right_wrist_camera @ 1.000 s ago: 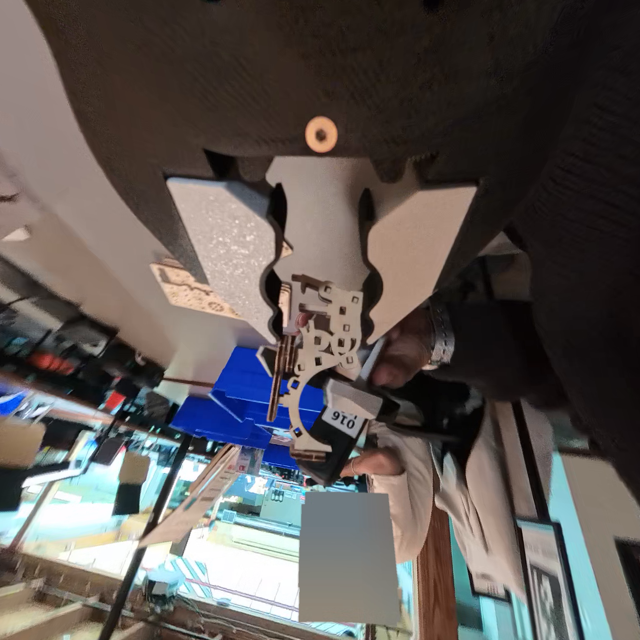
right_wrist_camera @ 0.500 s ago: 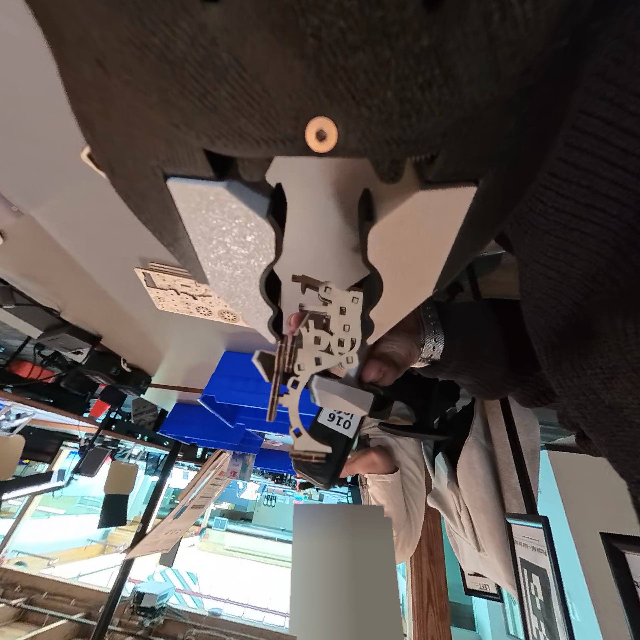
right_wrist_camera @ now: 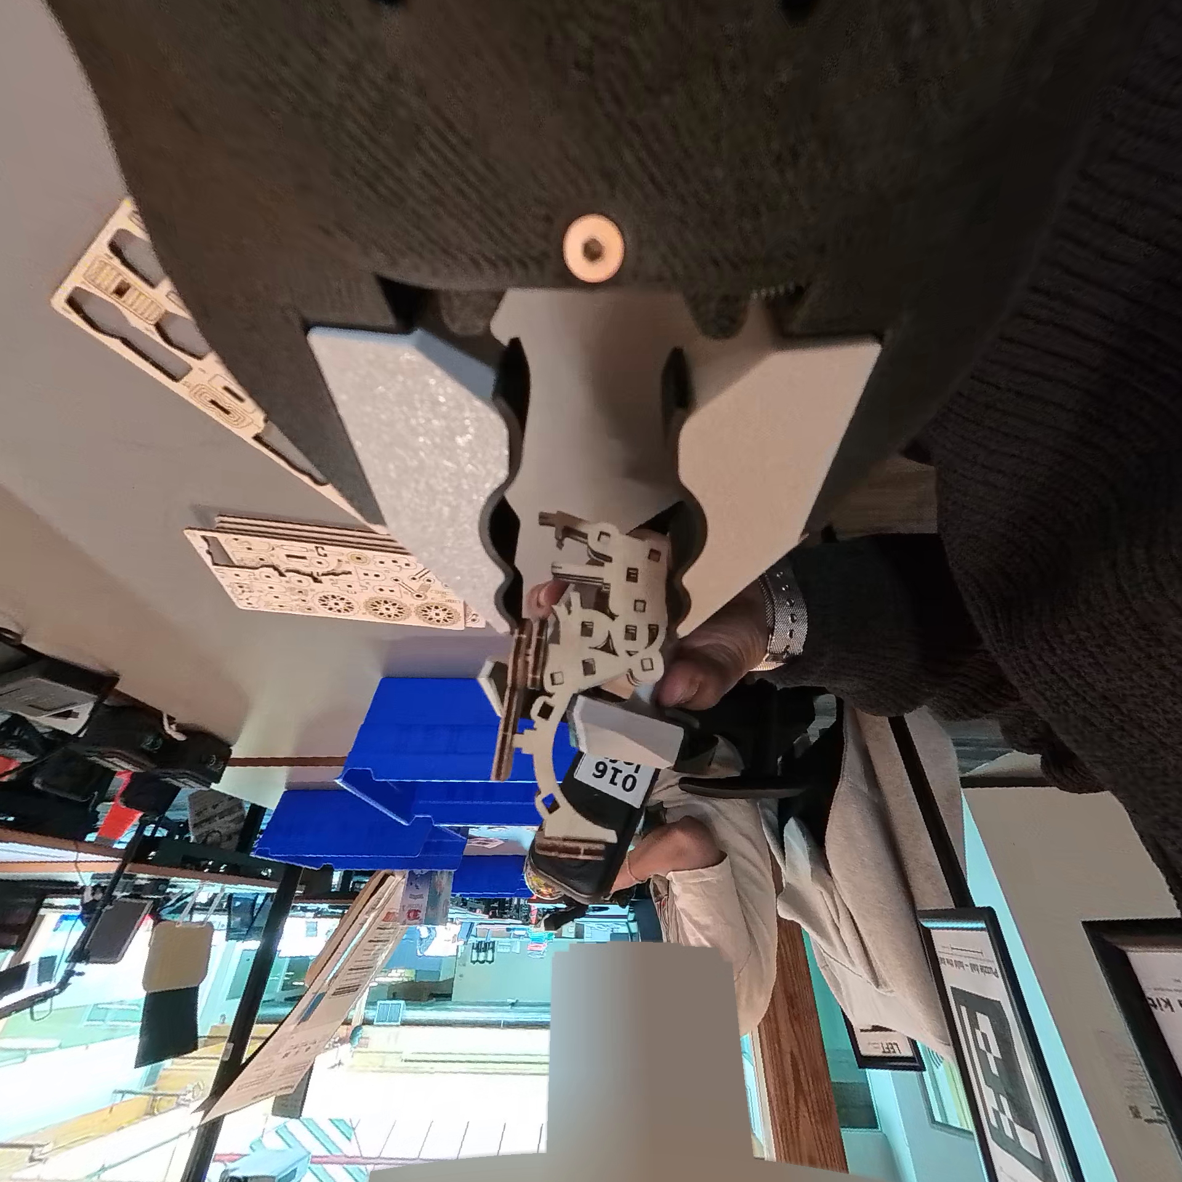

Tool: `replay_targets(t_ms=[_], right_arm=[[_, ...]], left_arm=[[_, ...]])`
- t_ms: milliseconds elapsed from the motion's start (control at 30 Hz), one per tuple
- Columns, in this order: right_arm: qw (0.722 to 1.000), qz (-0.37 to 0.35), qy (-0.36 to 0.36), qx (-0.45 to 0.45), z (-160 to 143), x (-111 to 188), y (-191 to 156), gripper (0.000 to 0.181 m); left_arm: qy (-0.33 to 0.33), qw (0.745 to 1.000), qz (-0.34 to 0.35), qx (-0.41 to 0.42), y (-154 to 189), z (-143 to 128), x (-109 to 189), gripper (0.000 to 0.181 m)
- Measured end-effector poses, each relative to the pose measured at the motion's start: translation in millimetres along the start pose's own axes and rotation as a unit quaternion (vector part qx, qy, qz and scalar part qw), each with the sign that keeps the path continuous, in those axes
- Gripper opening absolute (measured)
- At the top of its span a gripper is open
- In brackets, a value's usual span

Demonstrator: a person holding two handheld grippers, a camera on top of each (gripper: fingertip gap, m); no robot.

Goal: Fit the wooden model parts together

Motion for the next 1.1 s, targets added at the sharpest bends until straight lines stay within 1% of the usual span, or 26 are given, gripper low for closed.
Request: replay_targets(t_ms=[133, 300, 467, 567, 667, 767, 867, 1000, 1100], right_arm=[[1.0, -0.002, -0.001, -0.005, -1, 1, 2, 0.045], [1.0, -0.022, -0.005, -0.014, -3, 9, 7, 0.045], [0.997, -0.074, -0.018, -0.014, -6, 22, 15, 0.045], [0.995, -0.098, -0.021, -0.016, -7, 32, 17, 0.045], [0.989, -0.146, -0.017, 0.005, -5, 46, 24, 0.045], [0.986, -0.165, -0.01, -0.009, -4, 57, 27, 0.045], [0.985, -0.172, -0.004, -0.021, -3, 61, 27, 0.045], [0.985, -0.172, -0.011, -0.016, -5, 60, 26, 0.045], [0.986, -0.165, -0.014, -0.013, -5, 56, 25, 0.045]], left_arm=[[0.002, 1.0, 0.001, 0.005, -2, -1, -2, 0.019], [-0.006, 1.0, -0.005, 0.011, -8, -4, -9, 0.019], [-0.017, 0.999, -0.016, 0.033, -17, -9, -24, 0.02], [-0.037, 0.998, -0.03, 0.035, -21, -15, -36, 0.023], [-0.049, 0.997, -0.044, 0.047, -26, -18, -46, 0.026], [-0.034, 0.996, -0.058, 0.064, -29, -15, -51, 0.027], [-0.028, 0.995, -0.061, 0.073, -33, -14, -53, 0.028], [-0.019, 0.995, -0.059, 0.074, -34, -11, -52, 0.028], [-0.002, 0.997, -0.04, 0.06, -36, -5, -47, 0.029]])
Point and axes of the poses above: each gripper's, where its closed fingertips meet, x back along the fingers, z out of its top, y = z × x across the jaws, the point moved 3 cm from there along x, back along the fingers, and after that the axes turned 7 degrees about -z, right-handed, at the moved point
